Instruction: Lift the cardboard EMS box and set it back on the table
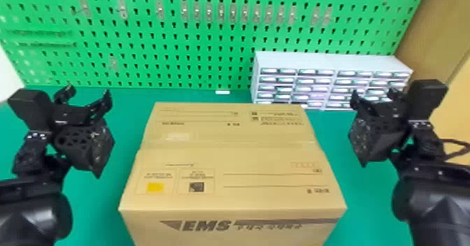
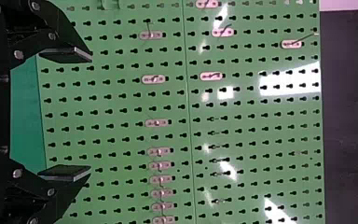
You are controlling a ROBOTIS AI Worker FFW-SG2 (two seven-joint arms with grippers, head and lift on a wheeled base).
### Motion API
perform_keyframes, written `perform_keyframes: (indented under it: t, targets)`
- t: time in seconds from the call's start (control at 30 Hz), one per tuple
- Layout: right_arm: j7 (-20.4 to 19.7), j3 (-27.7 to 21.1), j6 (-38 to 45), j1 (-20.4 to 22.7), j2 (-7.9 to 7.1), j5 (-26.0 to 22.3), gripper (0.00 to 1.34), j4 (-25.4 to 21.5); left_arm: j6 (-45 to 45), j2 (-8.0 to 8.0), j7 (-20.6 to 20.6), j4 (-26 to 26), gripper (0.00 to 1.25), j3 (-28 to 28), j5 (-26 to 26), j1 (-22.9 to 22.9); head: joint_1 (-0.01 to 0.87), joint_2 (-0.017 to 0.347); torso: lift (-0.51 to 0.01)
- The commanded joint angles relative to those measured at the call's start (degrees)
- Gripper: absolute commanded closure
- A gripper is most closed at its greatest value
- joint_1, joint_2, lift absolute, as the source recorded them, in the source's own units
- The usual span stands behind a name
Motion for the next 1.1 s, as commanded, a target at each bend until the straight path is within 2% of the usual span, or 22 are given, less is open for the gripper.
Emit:
perform_keyframes:
  t: [0.0, 0.7, 1.07]
  targets:
    - [0.00, 0.24, 0.35, 0.05, -0.09, 0.05, 0.34, -0.09, 0.00, 0.00, 0.00, -0.02, 0.41, 0.18, 0.08, 0.17, 0.678, -0.014, 0.002]
    - [0.00, 0.68, 0.35, 0.05, -0.18, -0.04, 0.34, -0.35, -0.79, 0.00, 0.00, -0.37, 0.41, 0.88, 0.44, 0.26, 0.678, -0.014, 0.002]
    - [0.00, 0.85, 0.96, 0.23, -0.01, 0.49, 0.34, -0.79, -0.79, 0.00, 0.00, -0.37, 0.41, 0.88, 0.52, 0.26, 0.678, -0.014, -0.024]
